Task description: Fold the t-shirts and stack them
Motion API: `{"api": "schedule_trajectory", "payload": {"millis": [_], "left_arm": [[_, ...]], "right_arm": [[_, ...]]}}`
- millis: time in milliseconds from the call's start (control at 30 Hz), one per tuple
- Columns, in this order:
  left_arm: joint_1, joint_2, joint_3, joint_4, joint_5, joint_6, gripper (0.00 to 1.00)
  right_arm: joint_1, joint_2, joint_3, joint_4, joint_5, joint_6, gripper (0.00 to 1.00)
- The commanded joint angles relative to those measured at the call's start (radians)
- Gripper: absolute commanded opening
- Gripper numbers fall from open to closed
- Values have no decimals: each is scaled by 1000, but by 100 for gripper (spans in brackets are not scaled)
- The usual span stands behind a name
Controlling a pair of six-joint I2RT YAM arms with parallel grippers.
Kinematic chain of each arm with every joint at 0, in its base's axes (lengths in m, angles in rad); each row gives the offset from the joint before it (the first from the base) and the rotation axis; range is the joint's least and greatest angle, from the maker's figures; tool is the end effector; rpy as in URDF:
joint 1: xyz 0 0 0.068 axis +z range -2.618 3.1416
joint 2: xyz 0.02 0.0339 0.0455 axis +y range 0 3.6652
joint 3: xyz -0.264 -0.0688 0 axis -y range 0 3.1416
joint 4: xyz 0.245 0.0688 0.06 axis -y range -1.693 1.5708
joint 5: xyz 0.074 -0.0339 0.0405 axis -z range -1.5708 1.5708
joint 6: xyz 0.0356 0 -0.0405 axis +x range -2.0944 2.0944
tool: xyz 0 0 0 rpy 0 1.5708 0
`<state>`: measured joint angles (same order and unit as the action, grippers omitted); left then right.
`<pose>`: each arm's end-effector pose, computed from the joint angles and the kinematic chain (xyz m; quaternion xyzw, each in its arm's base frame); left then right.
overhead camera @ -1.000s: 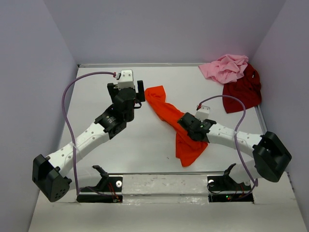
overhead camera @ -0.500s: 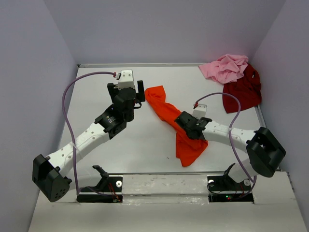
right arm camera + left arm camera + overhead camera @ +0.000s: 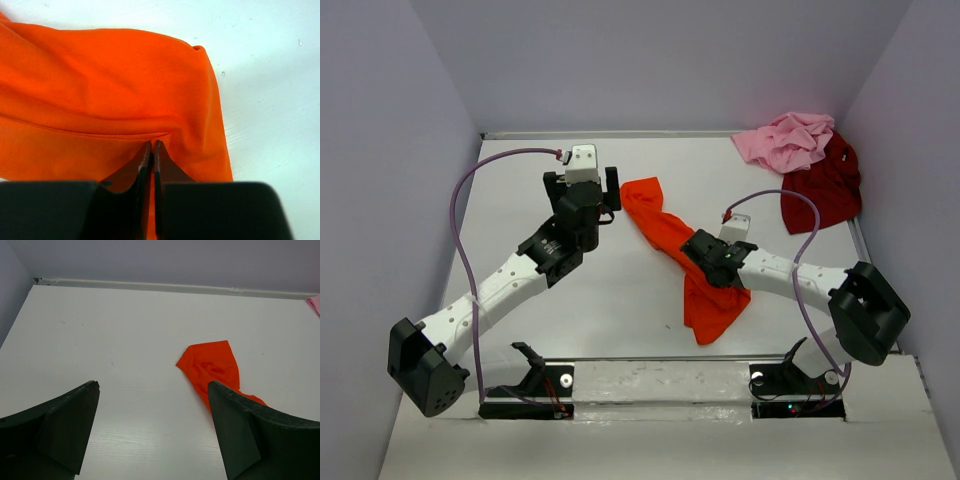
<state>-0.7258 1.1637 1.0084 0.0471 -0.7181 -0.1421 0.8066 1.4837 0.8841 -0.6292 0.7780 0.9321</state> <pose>0.2153 -0.1597 0.3664 -0.0242 0.7349 -0.0256 0.6773 0.2024 0.1751 0.1942 0.1216 0.9060 -0.1209 0.3871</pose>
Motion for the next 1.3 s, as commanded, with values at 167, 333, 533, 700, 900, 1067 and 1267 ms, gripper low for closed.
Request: {"api": "schedule_trajectory", "payload": {"millis": [167, 333, 533, 700, 900, 1067, 1267], "left_arm": [[-4, -4, 29, 34, -23, 7, 99], [-4, 5, 32, 31, -24, 1, 99], [-4, 27, 32, 23, -23, -22, 99], [-3, 74, 45, 8, 28, -88, 99], [54, 158, 70, 13, 98, -128, 99], [143, 221, 99, 14, 184, -218, 99], [167, 402, 121, 89, 212, -312, 98]], "right_arm": [[9, -26, 19, -10, 52, 1, 0], [9, -98, 78, 13, 86, -145, 0], [9, -223, 287, 108, 3, -453, 0], [9, -238, 470, 68, -7, -616, 0], [9, -316, 553, 65, 76, -710, 0], [9, -381, 573, 45, 90, -731, 0], [9, -411, 547, 28, 87, -724, 0]]}}
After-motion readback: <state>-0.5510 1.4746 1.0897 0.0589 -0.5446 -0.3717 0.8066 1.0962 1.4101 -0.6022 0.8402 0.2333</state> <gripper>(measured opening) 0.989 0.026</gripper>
